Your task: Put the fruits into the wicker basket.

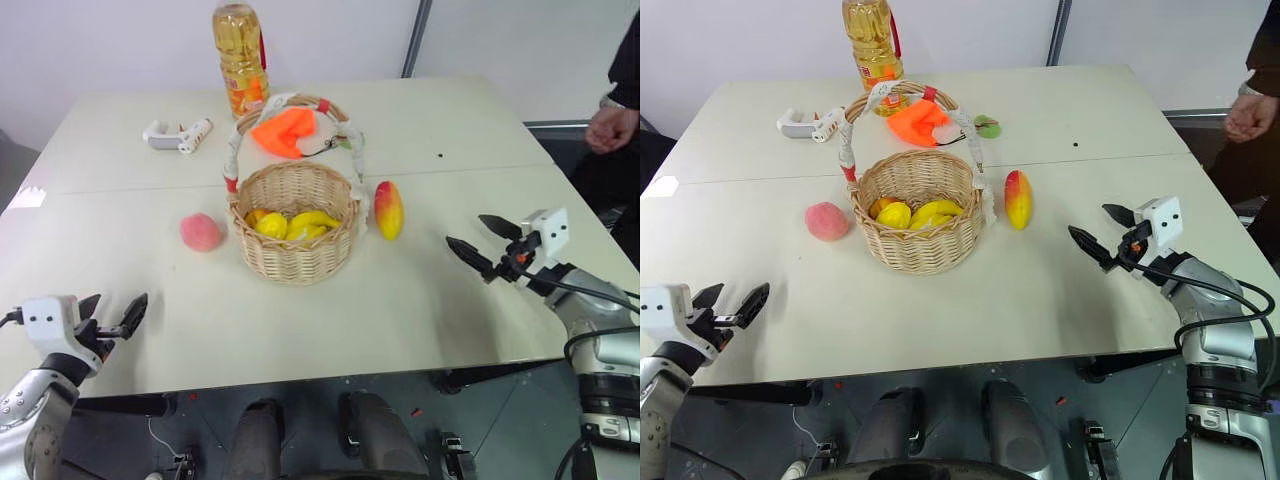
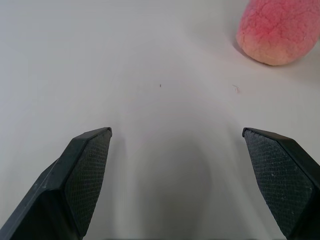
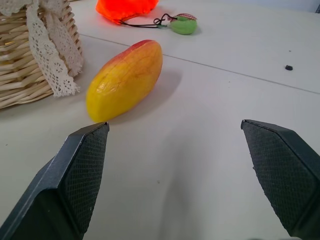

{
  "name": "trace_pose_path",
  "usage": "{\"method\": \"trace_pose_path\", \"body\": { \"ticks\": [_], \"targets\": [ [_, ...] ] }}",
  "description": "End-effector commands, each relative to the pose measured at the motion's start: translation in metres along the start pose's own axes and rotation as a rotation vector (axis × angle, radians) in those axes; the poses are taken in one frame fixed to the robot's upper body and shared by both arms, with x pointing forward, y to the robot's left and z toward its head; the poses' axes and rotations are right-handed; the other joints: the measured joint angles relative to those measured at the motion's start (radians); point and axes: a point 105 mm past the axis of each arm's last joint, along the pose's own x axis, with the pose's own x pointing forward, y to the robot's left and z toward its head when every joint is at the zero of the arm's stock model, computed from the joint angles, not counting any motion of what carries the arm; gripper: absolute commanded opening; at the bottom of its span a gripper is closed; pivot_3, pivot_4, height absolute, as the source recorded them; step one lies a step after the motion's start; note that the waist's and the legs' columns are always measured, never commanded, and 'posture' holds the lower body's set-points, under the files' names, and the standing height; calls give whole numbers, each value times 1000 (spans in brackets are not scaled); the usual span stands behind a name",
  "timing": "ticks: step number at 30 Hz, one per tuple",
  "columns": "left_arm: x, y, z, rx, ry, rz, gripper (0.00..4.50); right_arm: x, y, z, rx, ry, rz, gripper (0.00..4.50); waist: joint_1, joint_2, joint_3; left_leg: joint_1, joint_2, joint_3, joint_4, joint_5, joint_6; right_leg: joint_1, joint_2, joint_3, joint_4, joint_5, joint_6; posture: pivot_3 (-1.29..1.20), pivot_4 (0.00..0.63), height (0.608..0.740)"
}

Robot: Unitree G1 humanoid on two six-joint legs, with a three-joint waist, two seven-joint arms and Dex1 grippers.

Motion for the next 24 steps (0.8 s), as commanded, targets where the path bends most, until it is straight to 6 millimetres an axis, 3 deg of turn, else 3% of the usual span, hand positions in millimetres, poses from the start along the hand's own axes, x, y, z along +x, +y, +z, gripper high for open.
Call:
{"method": "trace_pose_path", "body": {
  "ticks": [1, 9, 16, 24],
  "targets": [
    [-3, -2, 10, 20, -23, -2, 4500, 3, -1, 11, -20, -35, 12, 4423, 0, 0, 0, 0, 0, 0, 0, 0, 0, 0, 0, 0, 0, 0, 0, 0, 150, 740],
    [0, -9, 17, 7, -29, -19, 4500, 4, 5, 25, -56, -62, 46, 4423, 0, 0, 0, 0, 0, 0, 0, 0, 0, 0, 0, 0, 0, 0, 0, 0, 150, 740],
    [22, -15, 52, -9, -114, -32, 4500, 8, 23, 59, -55, -134, 133, 4423, 2, 0, 0, 0, 0, 0, 0, 0, 0, 0, 0, 0, 0, 0, 0, 0, 150, 740],
    [62, -41, 88, 66, -103, -114, 4500, -2, 94, 104, -119, -121, 478, 4423, 6, 0, 0, -1, 0, -1, 0, 0, 0, 0, 1, 0, 0, 0, 1, 0, 150, 740]
  ]
}}
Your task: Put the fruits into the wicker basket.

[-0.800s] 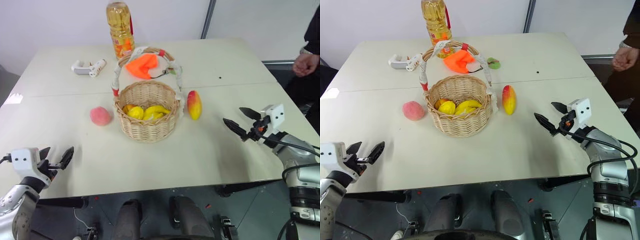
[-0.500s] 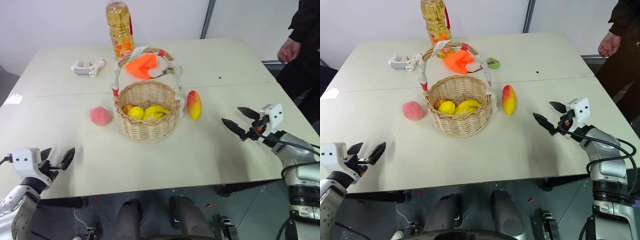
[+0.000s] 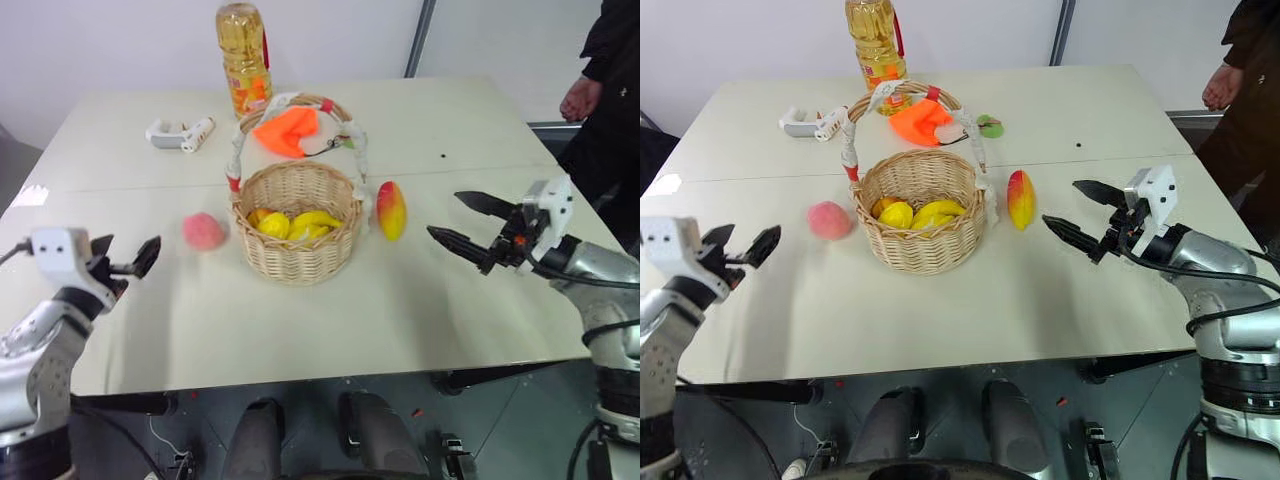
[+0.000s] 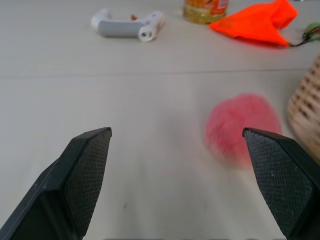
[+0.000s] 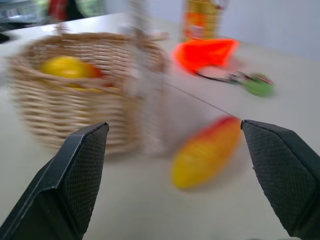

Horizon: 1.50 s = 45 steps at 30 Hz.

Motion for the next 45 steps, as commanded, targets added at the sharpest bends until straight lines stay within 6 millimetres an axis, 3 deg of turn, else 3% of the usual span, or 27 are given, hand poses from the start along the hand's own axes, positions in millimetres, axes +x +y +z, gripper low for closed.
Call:
{"method": "trace_pose_path", "body": {
  "ticks": [1, 7, 18, 21, 24, 27, 30, 35, 37, 39, 45],
  "targets": [
    [12, -8, 6, 40, 31, -32, 4500, 9, 31, 29, -31, -40, 156, 4423, -3, 0, 0, 0, 0, 0, 0, 0, 0, 0, 0, 0, 0, 0, 0, 0, 150, 740],
    [45, -34, 1, 116, 122, -140, 4500, 34, 78, 58, -48, -129, 357, 4423, -5, 0, 0, 0, 0, -1, 0, 0, 0, 0, 1, -1, 1, 0, 0, 0, 150, 740],
    [64, -34, -15, 139, 235, -153, 4500, 42, 90, 63, -21, -167, 397, 4423, -1, -1, 0, -2, 0, -1, 0, 0, 0, -1, 0, -1, 0, 1, 4, 0, 150, 740],
    [67, -35, -10, 135, 213, -156, 3629, 44, 92, 63, -18, -174, 402, 4500, -3, -1, 0, -1, 0, -1, 0, 0, 0, -1, 0, -1, 0, 1, 3, 0, 150, 740],
    [65, -33, -11, 155, 224, -147, 2437, 45, 92, 64, -19, -182, 404, 4500, -3, -1, 0, -2, 0, -1, 0, 0, 0, -1, 0, -1, 0, 1, 4, 0, 150, 740],
    [54, -19, -3, 182, 206, -124, 2347, 44, 92, 66, -30, -186, 399, 4500, -7, -1, 0, -2, 0, -1, 0, 0, 0, -1, 0, -1, 0, 1, 4, 0, 150, 740],
    [29, -7, 20, 189, 121, -150, 2347, 42, 89, 67, -46, -182, 387, 4500, -12, -1, 0, -1, 1, -1, -1, 0, 0, -2, 0, -1, 1, 1, 4, 0, 150, 740],
    [-23, -66, 72, 96, -80, -552, 2347, 38, 81, 67, -61, -171, 371, 4500, 12, -2, 1, -4, 1, -1, -1, 0, 0, -4, -1, -3, 1, -1, 1, 0, 150, 740],
    [-33, -92, 83, 84, -112, -672, 2347, 38, 75, 66, -73, -163, 361, 4500, 24, -1, 1, -4, 1, -1, 0, 0, 0, -3, -2, -3, 0, -1, 0, 0, 150, 740],
    [-28, -110, 88, 111, -130, -708, 2347, 39, 70, 65, -81, -156, 355, 4500, 27, -1, 1, -3, -1, 0, 2, 0, 0, -1, -4, -3, -1, -1, 0, 0, 150, 740],
    [16, -155, 87, 214, -161, -674, 2347, 39, 65, 60, -92, -135, 340, 4500, 24, -2, 0, -2, -2, 0, 3, 0, 0, 2, -3, -3, -2, -1, 1, 0, 150, 740]
  ]
}}
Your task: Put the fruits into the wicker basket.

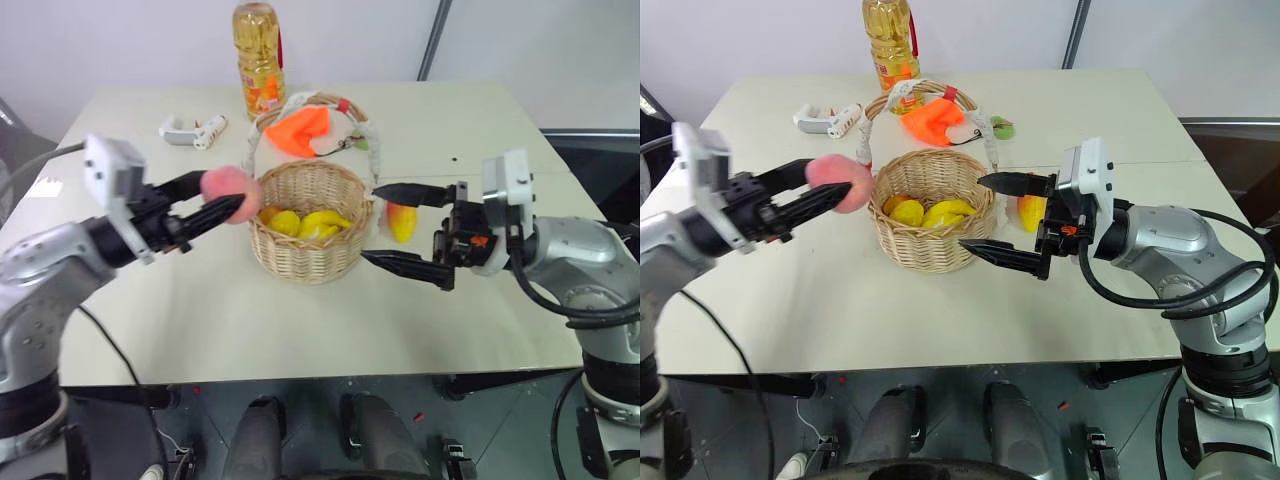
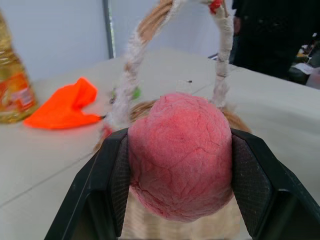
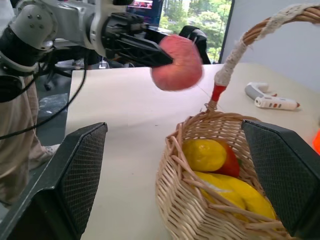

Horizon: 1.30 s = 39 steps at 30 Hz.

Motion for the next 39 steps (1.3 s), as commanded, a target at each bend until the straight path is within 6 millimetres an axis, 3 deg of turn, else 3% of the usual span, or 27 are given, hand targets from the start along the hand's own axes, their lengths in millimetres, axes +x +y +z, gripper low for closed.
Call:
{"method": "trace_pose_path", "body": {
  "ticks": [1, 3, 7, 8, 14, 23, 32, 39],
  "targets": [
    [30, -5, -3, 70, 3, 17, 2347, -4, -1, 6, -47, -5, -14, 4500, 0, 0, 0, 0, 0, 0, 0, 0, 0, 0, 1, 0, 0, 0, 1, 0, 150, 740],
    [41, -5, -8, 45, 1, 10, 2347, -4, 0, 5, -48, -2, -26, 4500, -4, 0, 0, 0, 1, 0, -1, 0, 0, -1, 1, 0, 0, 1, 5, 0, 150, 740],
    [51, -3, -12, 26, -9, 31, 4244, -8, -2, 2, -32, -6, -87, 4500, -6, 0, 0, 0, 2, -1, -3, 0, 1, -2, 3, 0, 2, 0, 6, 0, 150, 740],
    [52, -6, -13, 36, -7, 17, 4468, -10, -5, -1, -20, 3, -121, 4500, -5, 0, 0, 0, 2, -2, -3, 0, 1, -3, 3, 0, 3, 0, 6, 0, 150, 740],
    [31, -26, -7, 14, -77, -140, 4468, -27, -54, -37, 34, 76, -489, 4500, -7, 0, 0, 0, 2, 0, -2, 0, 1, -3, 3, 1, 2, 0, 5, 0, 150, 740],
    [-34, -31, -19, -61, -39, -223, 4468, -41, -109, -97, 224, 224, -935, 4500, -13, 1, 0, 0, 2, 1, -2, 0, 1, -4, 2, 2, 3, -1, 2, 0, 150, 740],
    [-44, -28, -28, -43, 16, -185, 4468, -16, -124, -110, 360, 240, -1042, 4500, -6, 1, 0, -1, 2, 1, -2, 0, 1, -4, 2, 2, 2, -1, 1, 0, 150, 740],
    [-41, -33, -26, -46, -5, -198, 4468, -13, -127, -132, 396, 344, -1113, 4500, -8, 1, 0, -1, 2, 1, -2, 0, 1, -5, 2, 2, 2, -1, 1, 0, 150, 740]
  ]
}}
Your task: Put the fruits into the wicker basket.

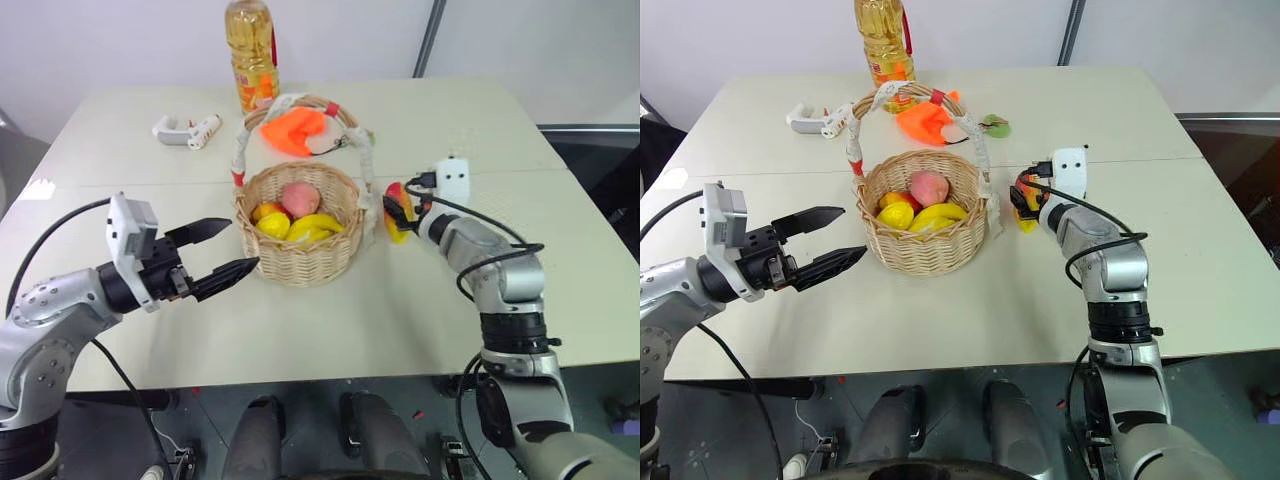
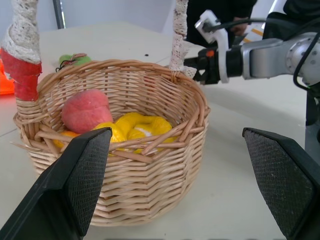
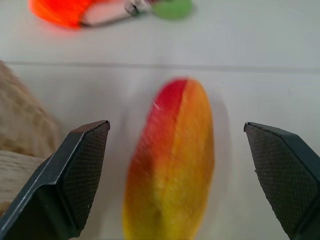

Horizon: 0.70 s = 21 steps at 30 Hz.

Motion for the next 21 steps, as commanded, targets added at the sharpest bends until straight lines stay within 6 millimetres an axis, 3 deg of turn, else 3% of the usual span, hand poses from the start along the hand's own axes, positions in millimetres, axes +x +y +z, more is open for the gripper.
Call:
{"method": "trace_pose_path", "body": {
  "ticks": [1, 3, 5, 9, 10, 14, 17, 21],
  "targets": [
    [3, -9, 10, 45, -31, -32, 4468, 3, 1, 10, -10, -24, -24, 4500, -1, 0, 0, 0, 0, 0, 0, 0, 0, 0, 0, 0, 0, 0, 0, 0, 150, 740],
    [4, -8, 10, 47, -31, -32, 4468, 4, 2, 8, 5, -21, -18, 4500, -1, 0, 0, 0, 0, 0, 0, 0, 0, 0, 0, 0, 0, 0, 0, 0, 150, 740],
    [6, -8, 10, 49, -30, -32, 4500, 5, 2, 7, 21, -18, -17, 3929, -2, 0, 0, 0, 0, 0, 0, 0, 0, 0, 0, 0, 0, 0, 0, 0, 150, 740],
    [6, -7, 10, 52, -28, -28, 4500, 0, 0, 12, 25, -40, -18, 2099, -2, 0, 0, 0, 0, 0, 0, 0, 0, 0, 0, 0, 0, 0, 0, 0, 150, 740],
    [5, -7, 10, 53, -28, -24, 4500, -5, -2, 16, 15, -57, -12, 1871, -2, 0, 0, 0, 0, 0, 0, 0, 0, 0, 0, 0, 0, 0, 0, 0, 150, 740],
    [-1, -1, 10, 55, -22, 8, 4500, -29, -13, 29, -104, -105, 28, 1871, 5, 0, 0, -1, 0, 0, -1, 0, 0, -1, 0, 0, 0, 0, 0, 0, 150, 740],
    [-5, 6, 9, 61, -21, 43, 4500, -55, -25, 33, -300, -108, 89, 1871, 8, 0, 0, -1, 0, 0, -1, 0, 0, -1, -1, 0, -2, -1, 1, 0, 150, 740],
    [-8, 12, 8, 56, -25, 61, 4500, -94, -19, 35, -478, -106, 324, 1871, -1, 0, 0, -1, 0, 1, -1, 0, 0, 0, 0, 0, -2, -1, 1, 0, 150, 740]
  ]
}}
